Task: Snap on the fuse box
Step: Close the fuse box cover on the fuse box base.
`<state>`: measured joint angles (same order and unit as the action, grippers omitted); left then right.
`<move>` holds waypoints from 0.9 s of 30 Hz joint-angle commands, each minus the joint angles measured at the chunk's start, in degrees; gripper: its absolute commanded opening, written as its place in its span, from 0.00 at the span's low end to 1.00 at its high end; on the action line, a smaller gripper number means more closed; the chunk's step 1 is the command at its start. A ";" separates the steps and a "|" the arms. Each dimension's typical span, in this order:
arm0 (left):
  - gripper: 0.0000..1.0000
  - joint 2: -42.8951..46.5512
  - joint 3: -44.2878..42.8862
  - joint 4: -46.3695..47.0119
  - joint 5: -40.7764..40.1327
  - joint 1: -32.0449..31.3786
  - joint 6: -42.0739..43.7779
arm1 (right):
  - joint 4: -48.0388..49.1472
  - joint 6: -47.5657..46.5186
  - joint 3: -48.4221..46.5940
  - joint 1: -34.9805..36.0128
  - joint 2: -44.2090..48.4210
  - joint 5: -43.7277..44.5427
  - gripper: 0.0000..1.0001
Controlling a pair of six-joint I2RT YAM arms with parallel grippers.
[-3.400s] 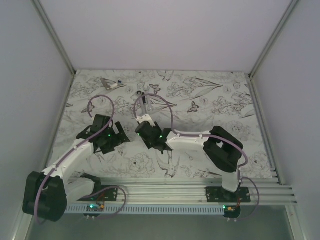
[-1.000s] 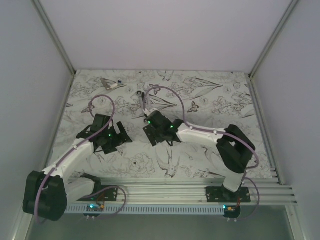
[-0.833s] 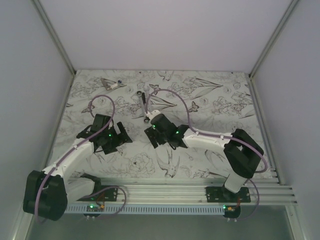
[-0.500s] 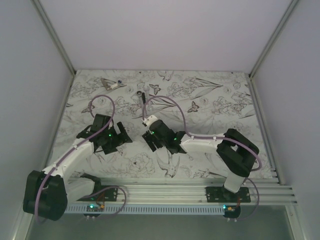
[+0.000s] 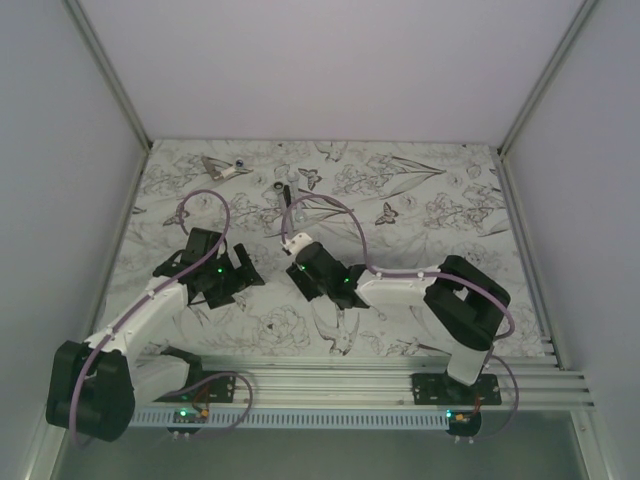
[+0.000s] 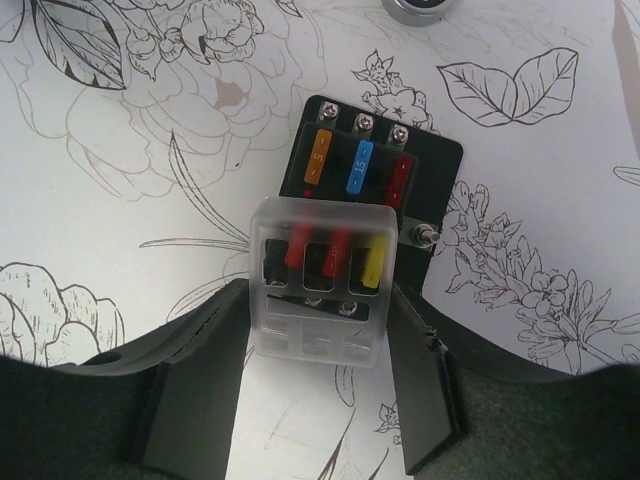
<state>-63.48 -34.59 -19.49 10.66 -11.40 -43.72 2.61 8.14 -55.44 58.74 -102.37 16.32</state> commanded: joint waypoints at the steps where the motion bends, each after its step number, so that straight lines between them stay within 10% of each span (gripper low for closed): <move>1: 1.00 -0.15 -0.66 -0.94 0.30 0.20 0.31 | 0.09 0.06 -2.49 0.54 0.15 1.61 0.55; 27: 1.00 0.55 -0.22 -0.96 -0.02 0.18 0.52 | -29.72 9.26 -26.77 -5.95 -9.74 -10.04 0.49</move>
<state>-63.59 -34.59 -19.49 10.63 -11.40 -43.70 -23.75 15.66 -79.11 53.39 -111.28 8.54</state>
